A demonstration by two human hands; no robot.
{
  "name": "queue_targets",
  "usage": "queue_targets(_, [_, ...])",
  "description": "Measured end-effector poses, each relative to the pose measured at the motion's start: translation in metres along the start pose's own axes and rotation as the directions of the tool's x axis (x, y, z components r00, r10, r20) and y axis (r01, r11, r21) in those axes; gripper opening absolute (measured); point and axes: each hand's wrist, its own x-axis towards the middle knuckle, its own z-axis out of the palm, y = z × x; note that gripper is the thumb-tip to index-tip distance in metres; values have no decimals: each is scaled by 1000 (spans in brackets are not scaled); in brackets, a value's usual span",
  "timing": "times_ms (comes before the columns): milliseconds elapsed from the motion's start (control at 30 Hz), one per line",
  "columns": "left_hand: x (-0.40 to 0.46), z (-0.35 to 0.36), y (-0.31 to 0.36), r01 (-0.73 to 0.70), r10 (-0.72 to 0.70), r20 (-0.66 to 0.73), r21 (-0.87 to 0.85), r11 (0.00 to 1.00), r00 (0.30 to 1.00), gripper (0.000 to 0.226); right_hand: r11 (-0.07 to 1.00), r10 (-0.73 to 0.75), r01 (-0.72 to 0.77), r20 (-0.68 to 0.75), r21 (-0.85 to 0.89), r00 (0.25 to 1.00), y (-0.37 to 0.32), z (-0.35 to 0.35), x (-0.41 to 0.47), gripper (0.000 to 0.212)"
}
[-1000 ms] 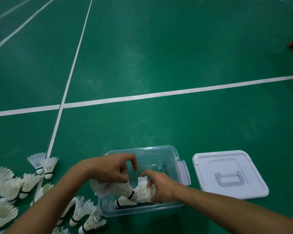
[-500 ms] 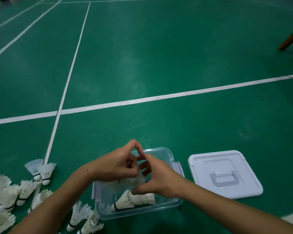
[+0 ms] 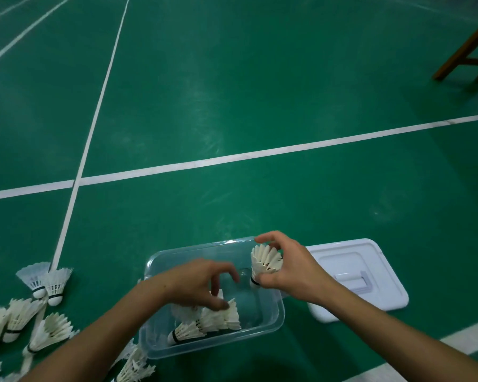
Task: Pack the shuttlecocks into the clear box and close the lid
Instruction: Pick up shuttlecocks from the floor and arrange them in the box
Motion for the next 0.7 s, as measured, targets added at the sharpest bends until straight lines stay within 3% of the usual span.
queue_targets(133, [25,30,4,25,-62,153,235,972,986,65,1000,-8,8,-9,-23,1000,5,4,-4,60])
queue_targets(267, [33,46,1,55,-108,174,286,957,979,51,998,-40,40,-1,-54,999,6,9,-7,57])
queue_targets(533, [24,41,-9,107,-126,80,214,971,989,33,977,-51,61,56,-204,997,14,22,-12,66])
queue_targets(700, [0,26,-17,110,-111,5,79,991,994,50,944,-74,110,127,-310,989,9,41,-14,72])
